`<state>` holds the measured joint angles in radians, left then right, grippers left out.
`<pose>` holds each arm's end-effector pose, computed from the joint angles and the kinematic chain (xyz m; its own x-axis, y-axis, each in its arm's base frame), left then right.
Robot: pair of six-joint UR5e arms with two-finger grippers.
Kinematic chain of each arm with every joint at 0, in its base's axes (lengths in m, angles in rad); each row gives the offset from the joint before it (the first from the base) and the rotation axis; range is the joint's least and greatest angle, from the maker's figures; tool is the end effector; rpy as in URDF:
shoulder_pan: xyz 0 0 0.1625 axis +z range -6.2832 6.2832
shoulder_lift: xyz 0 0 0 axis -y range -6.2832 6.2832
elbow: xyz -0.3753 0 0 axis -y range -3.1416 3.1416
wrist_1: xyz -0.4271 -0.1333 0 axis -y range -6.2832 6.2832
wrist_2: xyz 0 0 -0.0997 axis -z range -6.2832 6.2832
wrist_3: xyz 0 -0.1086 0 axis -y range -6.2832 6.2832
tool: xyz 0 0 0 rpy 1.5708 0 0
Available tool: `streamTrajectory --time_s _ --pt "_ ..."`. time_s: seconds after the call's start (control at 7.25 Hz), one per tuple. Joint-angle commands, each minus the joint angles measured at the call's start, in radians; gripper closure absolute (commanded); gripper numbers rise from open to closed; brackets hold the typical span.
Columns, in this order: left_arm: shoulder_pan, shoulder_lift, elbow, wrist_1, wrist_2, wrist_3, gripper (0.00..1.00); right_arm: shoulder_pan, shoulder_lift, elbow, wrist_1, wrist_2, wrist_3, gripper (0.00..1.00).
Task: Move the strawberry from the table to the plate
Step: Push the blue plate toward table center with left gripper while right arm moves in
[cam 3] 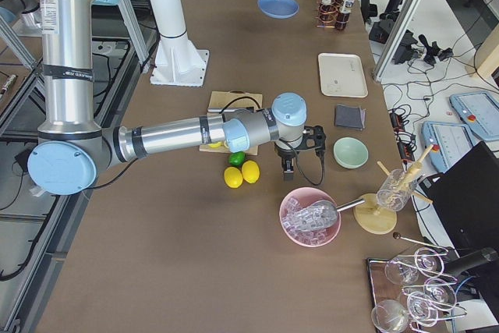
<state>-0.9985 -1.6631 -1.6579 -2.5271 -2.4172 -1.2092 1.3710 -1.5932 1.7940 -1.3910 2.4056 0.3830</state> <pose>0.2607 -0.5007 0.3999 0.2805 -0.0025 -0.9599 0.0963 0.9950 0.0256 -0.0534 -0.5297 0.4832 0.6285 -0.0338 0.7771 -0.0546 0.9947 0.0874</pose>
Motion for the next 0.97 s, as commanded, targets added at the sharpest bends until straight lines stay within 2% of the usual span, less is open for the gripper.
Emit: streamTrajectory --time_s 0.0,0.14,0.41,0.55,0.83 --pt "0.136 -0.122 -0.080 0.175 0.143 -0.076 1.00 -0.074 0.033 -0.002 0.032 -0.031 0.132 0.00" --pt "0.205 -0.203 -0.074 0.221 0.205 -0.149 1.00 -0.107 0.060 -0.005 0.032 -0.054 0.213 0.00" --pt "0.398 -0.344 -0.066 0.328 0.410 -0.247 1.00 -0.169 0.108 -0.007 0.040 -0.075 0.322 0.00" --pt "0.453 -0.360 -0.063 0.343 0.490 -0.254 1.00 -0.203 0.122 -0.005 0.047 -0.107 0.379 0.00" --pt "0.517 -0.362 -0.039 0.341 0.573 -0.280 1.00 -0.268 0.157 -0.004 0.053 -0.135 0.483 0.00"
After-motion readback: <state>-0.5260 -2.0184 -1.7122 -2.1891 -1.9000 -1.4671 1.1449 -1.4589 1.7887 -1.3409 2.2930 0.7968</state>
